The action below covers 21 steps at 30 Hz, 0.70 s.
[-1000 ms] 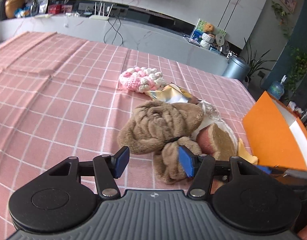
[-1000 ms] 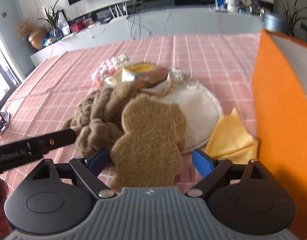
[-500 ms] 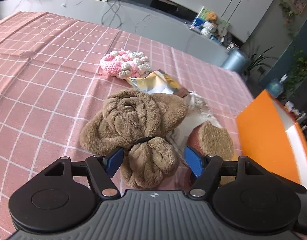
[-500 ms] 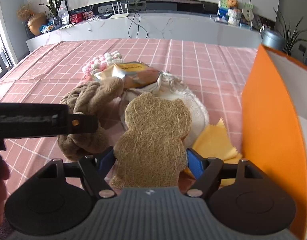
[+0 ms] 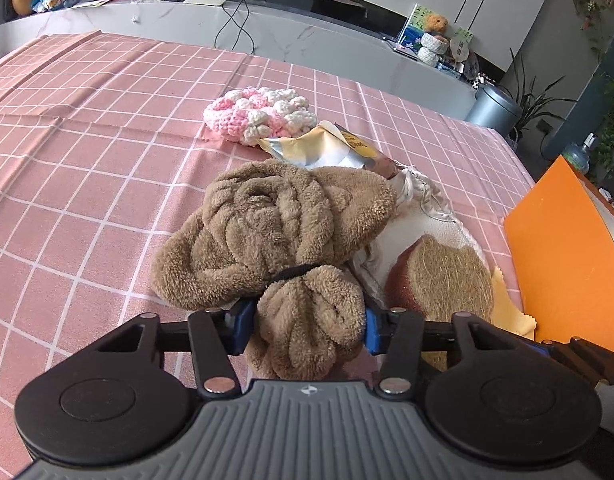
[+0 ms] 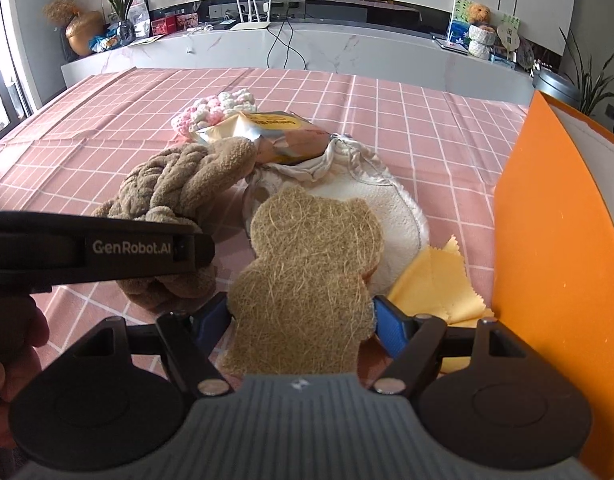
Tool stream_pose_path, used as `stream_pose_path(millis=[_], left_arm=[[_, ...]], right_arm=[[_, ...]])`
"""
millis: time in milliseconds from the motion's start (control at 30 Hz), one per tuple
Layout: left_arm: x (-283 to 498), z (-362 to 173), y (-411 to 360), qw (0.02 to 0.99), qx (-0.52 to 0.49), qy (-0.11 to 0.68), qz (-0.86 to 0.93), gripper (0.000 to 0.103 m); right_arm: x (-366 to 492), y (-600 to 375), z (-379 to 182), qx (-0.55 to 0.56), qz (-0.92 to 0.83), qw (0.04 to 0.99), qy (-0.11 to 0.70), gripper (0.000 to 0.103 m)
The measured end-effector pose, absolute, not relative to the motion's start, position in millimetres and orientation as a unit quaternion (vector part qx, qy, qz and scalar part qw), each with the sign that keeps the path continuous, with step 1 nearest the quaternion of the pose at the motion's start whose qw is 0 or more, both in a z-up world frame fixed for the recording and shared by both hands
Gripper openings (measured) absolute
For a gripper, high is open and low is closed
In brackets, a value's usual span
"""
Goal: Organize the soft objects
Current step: 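Grasp the brown towel bow with the left tool while the right tool grasps the felt bear, then carry the towel bow and felt bear over the orange box with both tools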
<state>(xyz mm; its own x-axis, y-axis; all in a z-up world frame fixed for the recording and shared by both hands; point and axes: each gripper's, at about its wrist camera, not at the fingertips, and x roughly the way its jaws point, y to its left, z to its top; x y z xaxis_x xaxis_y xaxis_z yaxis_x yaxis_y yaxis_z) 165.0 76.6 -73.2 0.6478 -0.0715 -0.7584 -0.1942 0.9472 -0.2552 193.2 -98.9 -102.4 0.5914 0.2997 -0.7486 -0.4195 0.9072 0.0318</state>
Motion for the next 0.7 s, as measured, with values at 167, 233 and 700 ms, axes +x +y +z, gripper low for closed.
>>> stream_pose_path(millis=[167, 233, 700], left_arm=[[160, -74, 80, 0.9, -0.161, 0.405, 0.024, 0.049], [154, -71, 81, 0.904, -0.158, 0.398, 0.022, 0.048], [104, -26, 78, 0.926, -0.143, 0.349, 0.0, 0.048]], right_arm=[[182, -95, -94, -0.106, 0.202, 0.899, 0.373, 0.074], [178, -96, -88, -0.101, 0.21, 0.901, 0.365, 0.074], [142, -120, -53, -0.091, 0.202, 0.919, 0.326, 0.074]])
